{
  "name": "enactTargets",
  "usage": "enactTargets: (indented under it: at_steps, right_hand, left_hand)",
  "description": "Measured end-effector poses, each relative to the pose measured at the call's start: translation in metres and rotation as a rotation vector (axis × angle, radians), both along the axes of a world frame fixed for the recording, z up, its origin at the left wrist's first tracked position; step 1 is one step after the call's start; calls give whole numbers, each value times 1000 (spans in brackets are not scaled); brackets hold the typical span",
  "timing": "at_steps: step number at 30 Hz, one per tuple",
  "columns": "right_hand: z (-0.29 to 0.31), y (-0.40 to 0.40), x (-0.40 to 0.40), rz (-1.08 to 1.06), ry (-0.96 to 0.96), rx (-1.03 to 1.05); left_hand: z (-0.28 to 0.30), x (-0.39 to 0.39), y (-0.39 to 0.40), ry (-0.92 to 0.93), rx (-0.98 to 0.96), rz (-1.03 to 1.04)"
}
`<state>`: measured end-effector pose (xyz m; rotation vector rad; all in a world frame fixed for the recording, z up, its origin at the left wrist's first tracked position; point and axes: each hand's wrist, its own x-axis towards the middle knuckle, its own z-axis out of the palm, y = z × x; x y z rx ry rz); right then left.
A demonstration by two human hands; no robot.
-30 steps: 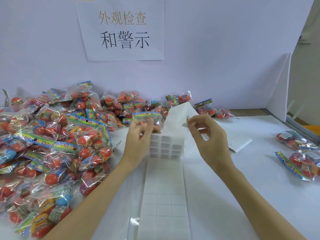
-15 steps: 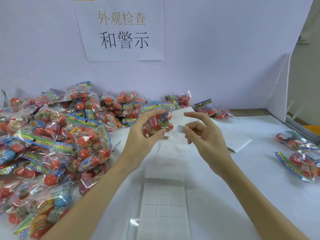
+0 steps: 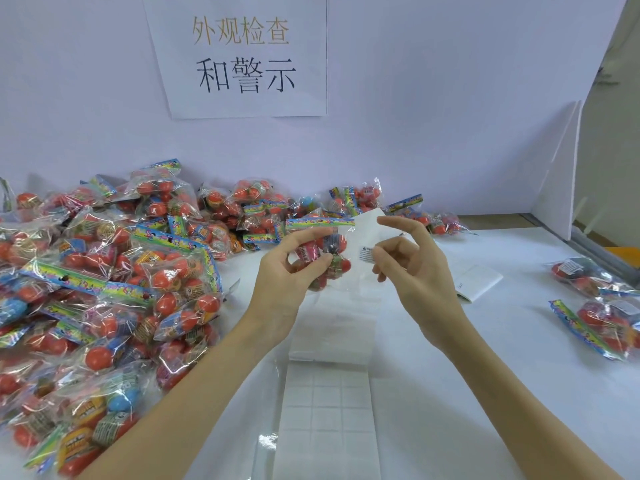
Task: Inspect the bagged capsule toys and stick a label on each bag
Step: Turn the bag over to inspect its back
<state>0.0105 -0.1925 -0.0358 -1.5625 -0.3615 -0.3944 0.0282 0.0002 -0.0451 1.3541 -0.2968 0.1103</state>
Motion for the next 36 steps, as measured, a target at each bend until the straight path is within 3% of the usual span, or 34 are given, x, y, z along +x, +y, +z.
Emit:
enactTargets:
  at_steps: [8, 25, 31, 34, 36]
  right_hand:
    - [-8, 5, 1, 69, 1, -183]
    - [-7, 6, -1, 24, -16, -246]
    - [-13, 8, -1, -151, -52, -422]
    - [-13, 2, 2, -257, 92, -491]
    - [-10, -1, 4, -161, 266, -357]
  left_hand:
    - [4, -3, -1, -121, 141, 45]
    - [2, -6, -2, -101, 132, -26]
    - [-1, -6, -5, -131, 149, 18]
    - [-1, -4, -3, -95, 94, 16]
    - [-1, -1, -1, -52, 21, -13]
